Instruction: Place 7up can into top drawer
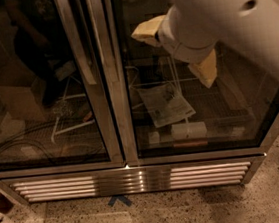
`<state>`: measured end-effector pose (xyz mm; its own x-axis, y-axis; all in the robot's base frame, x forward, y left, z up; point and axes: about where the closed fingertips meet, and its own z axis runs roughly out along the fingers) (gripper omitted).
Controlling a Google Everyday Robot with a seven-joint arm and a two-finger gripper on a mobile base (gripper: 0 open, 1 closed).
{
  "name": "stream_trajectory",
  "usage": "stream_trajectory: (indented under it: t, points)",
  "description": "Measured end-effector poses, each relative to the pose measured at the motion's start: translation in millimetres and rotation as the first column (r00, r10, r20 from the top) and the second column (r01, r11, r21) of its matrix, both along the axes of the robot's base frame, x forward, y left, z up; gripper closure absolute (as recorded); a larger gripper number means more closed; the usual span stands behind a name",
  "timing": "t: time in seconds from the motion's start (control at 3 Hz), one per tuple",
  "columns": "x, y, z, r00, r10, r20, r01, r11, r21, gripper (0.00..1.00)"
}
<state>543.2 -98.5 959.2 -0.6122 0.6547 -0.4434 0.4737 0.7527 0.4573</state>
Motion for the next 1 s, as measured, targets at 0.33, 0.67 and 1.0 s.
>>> stream_trajectory:
  t: [0.33,0.67,1.0]
  points:
    - [-1.9,-16.7,2.9,0.9958,-0.013,-0.091,0.030,0.982,0.186,0.00]
    - [-1.5,-15.1,0.8,0.9969,0.023,-0.075,-0.012,0.990,0.140,0.00]
    - [-1.5,-15.1,0.8,0.9969,0.023,-0.075,-0.012,0.990,0.140,0.00]
